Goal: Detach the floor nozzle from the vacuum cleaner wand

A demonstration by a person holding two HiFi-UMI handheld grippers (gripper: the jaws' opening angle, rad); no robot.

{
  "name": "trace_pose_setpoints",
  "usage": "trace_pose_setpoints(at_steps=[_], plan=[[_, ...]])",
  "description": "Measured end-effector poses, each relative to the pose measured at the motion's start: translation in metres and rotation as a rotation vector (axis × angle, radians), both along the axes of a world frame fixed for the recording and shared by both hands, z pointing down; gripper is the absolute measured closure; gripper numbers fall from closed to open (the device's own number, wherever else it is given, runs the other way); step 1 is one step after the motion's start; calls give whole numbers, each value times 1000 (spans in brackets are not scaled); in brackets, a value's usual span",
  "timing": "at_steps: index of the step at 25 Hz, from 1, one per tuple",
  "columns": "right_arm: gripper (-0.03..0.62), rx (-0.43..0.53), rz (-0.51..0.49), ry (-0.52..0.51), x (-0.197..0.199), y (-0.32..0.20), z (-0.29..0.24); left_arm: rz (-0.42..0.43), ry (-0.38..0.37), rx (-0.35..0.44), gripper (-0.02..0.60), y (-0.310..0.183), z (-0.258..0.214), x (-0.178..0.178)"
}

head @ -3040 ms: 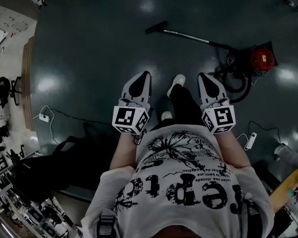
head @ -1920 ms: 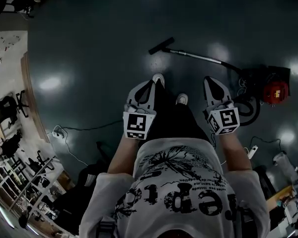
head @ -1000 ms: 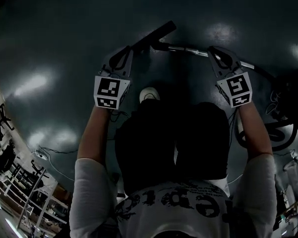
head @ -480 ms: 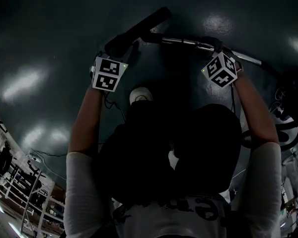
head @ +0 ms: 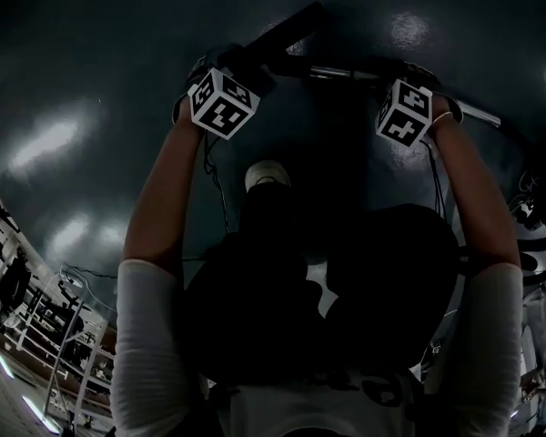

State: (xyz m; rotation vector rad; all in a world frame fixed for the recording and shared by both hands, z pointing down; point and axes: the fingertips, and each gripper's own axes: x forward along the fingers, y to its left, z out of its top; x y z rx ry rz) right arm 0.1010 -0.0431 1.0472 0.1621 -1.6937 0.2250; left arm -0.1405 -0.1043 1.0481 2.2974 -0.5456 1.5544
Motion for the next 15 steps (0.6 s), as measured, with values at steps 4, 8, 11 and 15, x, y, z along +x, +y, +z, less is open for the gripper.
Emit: trace_pose_setpoints(at_steps=[4, 8, 11, 15], plan=[[388, 10, 3, -24, -2, -1, -7, 11, -15, -105, 335, 3, 2, 4], [431, 29, 3, -80, -6, 2, -10, 26, -30, -129, 336, 4, 2, 1], [434, 53, -9, -98, -7, 2, -17, 21, -27, -155, 349, 8, 0, 2], [435, 93, 12, -142, -13, -3, -87, -9, 6, -80, 351, -2, -85, -2]])
